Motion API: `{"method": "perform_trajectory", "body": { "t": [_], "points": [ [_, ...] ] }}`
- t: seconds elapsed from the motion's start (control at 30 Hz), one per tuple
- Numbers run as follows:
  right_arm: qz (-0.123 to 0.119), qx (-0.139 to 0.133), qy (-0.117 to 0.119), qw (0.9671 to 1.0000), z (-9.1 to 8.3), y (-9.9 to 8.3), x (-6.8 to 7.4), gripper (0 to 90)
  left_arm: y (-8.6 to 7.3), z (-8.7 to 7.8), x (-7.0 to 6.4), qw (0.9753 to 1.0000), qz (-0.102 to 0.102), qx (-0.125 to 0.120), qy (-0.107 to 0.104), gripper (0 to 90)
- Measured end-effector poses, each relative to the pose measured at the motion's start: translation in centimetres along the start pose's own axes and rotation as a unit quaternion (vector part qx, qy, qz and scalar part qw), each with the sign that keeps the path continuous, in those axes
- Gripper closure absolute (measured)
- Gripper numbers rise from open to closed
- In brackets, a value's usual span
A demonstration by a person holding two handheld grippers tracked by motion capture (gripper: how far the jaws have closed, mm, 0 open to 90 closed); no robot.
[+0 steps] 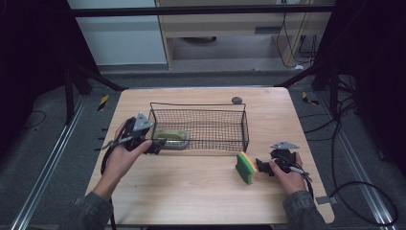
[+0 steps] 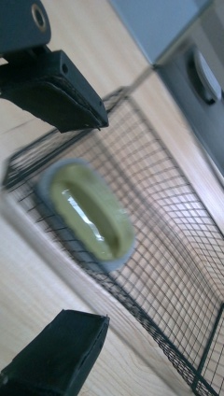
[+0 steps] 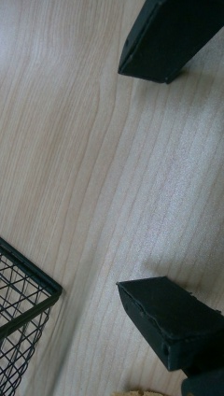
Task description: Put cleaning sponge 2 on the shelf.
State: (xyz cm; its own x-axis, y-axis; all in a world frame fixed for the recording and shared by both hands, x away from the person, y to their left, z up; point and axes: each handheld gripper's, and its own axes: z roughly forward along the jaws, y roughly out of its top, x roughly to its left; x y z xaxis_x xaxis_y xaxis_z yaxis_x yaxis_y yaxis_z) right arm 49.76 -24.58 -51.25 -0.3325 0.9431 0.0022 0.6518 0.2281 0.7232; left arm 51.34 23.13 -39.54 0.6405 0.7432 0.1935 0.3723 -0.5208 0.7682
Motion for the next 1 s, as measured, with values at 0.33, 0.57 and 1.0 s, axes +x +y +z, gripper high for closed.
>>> {"method": "perform_trajectory", "body": {
  "t": [0.33,0.57,1.0],
  "points": [
    [0.0,0.023,-0.006,0.9997,-1.4,0.7,-0.4,8.3,-7.4,0.6,-2.7,0.9966,-0.072,0.038,-0.011,4.8],
    [-0.024,0.053,-0.014,0.9982,-5.3,1.1,0.2,12.2,-9.3,1.8,-1.9,0.9928,-0.099,0.068,-0.007,4.8],
    [-0.044,0.101,0.01,0.9939,-10.3,2.3,4.1,21.1,-10.6,3.5,-1.7,0.9899,-0.107,0.089,-0.028,3.7]
  ]
}}
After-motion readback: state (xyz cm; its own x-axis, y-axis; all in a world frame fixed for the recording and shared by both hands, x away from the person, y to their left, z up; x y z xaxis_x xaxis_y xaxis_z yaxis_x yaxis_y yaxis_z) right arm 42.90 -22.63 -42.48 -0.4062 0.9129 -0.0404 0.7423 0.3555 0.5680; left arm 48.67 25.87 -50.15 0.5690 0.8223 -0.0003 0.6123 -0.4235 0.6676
